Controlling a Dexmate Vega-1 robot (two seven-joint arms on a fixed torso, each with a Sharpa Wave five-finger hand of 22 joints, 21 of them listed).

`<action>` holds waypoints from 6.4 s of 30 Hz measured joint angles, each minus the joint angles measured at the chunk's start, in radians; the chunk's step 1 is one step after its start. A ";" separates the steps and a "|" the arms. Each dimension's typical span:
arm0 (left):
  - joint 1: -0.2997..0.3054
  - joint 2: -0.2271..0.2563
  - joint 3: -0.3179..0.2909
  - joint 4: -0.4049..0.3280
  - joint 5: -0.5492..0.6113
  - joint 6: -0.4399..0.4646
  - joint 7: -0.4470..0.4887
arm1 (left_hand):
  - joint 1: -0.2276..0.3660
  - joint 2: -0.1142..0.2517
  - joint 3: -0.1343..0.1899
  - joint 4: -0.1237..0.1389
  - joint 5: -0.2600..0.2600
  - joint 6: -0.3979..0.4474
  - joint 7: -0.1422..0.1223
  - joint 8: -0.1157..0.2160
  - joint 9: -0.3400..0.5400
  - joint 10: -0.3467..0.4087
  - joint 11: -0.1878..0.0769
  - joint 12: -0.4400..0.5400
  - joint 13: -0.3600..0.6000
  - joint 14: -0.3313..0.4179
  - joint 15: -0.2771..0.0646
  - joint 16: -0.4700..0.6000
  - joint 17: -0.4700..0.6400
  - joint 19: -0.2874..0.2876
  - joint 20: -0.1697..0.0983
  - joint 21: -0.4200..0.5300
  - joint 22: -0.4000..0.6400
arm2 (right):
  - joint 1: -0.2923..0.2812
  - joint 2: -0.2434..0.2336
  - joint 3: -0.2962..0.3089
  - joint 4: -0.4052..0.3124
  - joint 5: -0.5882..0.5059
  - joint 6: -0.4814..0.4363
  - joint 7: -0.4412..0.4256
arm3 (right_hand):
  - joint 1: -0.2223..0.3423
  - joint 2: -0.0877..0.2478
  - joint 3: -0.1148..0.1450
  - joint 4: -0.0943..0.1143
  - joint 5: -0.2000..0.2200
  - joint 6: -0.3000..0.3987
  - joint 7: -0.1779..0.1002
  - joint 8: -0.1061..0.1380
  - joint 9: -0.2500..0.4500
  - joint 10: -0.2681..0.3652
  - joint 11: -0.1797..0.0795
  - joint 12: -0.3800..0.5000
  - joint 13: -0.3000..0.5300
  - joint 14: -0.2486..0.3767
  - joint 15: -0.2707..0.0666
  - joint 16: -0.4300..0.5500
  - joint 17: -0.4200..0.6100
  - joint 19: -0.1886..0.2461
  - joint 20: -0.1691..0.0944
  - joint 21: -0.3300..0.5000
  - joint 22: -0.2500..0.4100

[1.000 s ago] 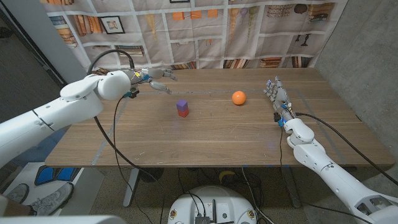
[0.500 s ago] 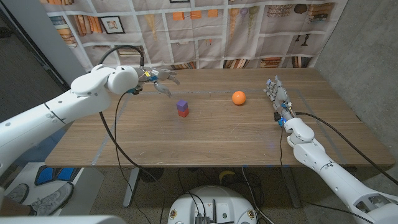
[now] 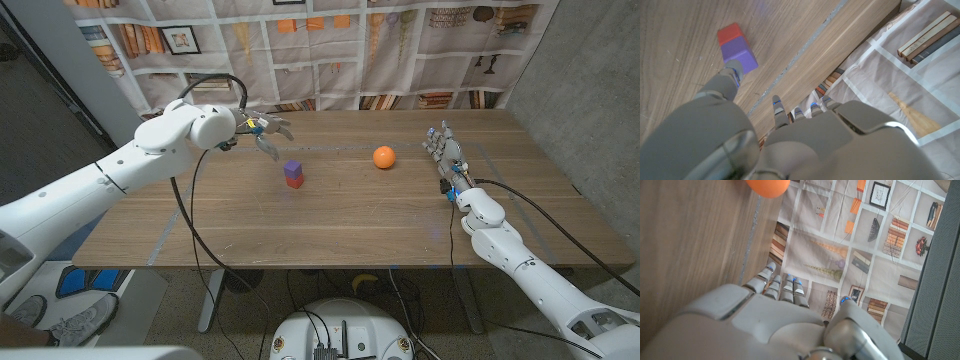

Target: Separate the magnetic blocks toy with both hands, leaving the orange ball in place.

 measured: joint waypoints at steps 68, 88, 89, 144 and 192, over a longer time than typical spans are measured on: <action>0.060 -0.140 0.069 0.148 0.124 -0.017 0.147 | 0.065 0.012 -0.041 0.000 0.000 0.167 -0.012 0.063 0.000 0.113 -0.056 0.032 0.000 0.037 -0.042 0.020 -0.003 0.072 0.003 0.027 0.000 | -0.014 0.020 0.005 -0.004 -0.008 -0.011 -0.062 | -0.004 0.004 0.019 0.003 -0.007 0.004 -0.004 0.000 0.000 0.000 0.000 0.000 -0.005 0.004 0.004 0.004 -0.019 0.000 0.000 0.000 0.000; 0.044 -0.145 0.077 0.193 0.114 -0.059 0.221 | 0.128 0.022 -0.066 0.003 0.000 0.373 -0.007 0.105 0.000 0.224 -0.088 0.032 -0.005 0.135 -0.072 0.020 -0.003 0.172 -0.037 0.033 0.000 | 0.003 0.037 0.000 0.022 -0.013 -0.001 -0.069 | -0.004 0.004 0.028 0.003 -0.007 0.004 -0.004 0.000 0.000 0.000 0.000 0.000 -0.005 0.004 0.004 0.008 -0.024 0.000 0.000 0.000 0.000; 0.044 -0.145 0.077 0.195 0.114 -0.061 0.228 | 0.128 0.022 -0.070 0.001 0.000 0.385 -0.008 0.110 0.000 0.229 -0.092 0.032 -0.005 0.142 -0.070 0.020 -0.003 0.178 -0.038 0.033 0.000 | 0.005 0.037 -0.001 0.024 -0.013 -0.001 -0.069 | -0.004 0.004 0.028 0.003 -0.007 0.004 -0.004 0.000 0.000 0.000 0.000 0.000 -0.005 0.004 0.004 0.008 -0.024 0.000 0.000 0.000 0.000; 0.131 -0.139 -0.001 0.100 0.083 0.061 0.353 | 0.222 0.039 -0.163 0.008 0.000 0.630 0.069 0.169 0.005 0.438 -0.123 0.032 -0.002 0.341 -0.081 0.023 0.000 0.336 -0.087 0.037 0.005 | -0.009 -0.017 0.000 -0.036 -0.010 -0.046 -0.042 | -0.017 -0.009 0.050 0.005 -0.007 0.009 -0.009 0.000 0.000 0.000 0.000 0.000 -0.005 0.004 0.004 0.008 -0.033 0.000 0.000 0.000 0.002; 0.296 -0.231 -0.135 0.038 -0.388 0.187 0.673 | 0.228 0.044 -0.181 0.007 -0.001 0.630 0.069 0.169 0.005 0.489 -0.128 0.026 -0.002 0.373 -0.081 0.023 0.000 0.363 -0.096 0.037 0.009 | -0.014 -0.064 -0.015 -0.091 -0.048 -0.055 -0.011 | -0.027 0.001 0.061 0.000 -0.013 0.018 -0.011 0.004 0.000 0.007 -0.007 0.000 -0.004 0.004 0.004 0.011 -0.038 0.000 0.000 0.000 0.000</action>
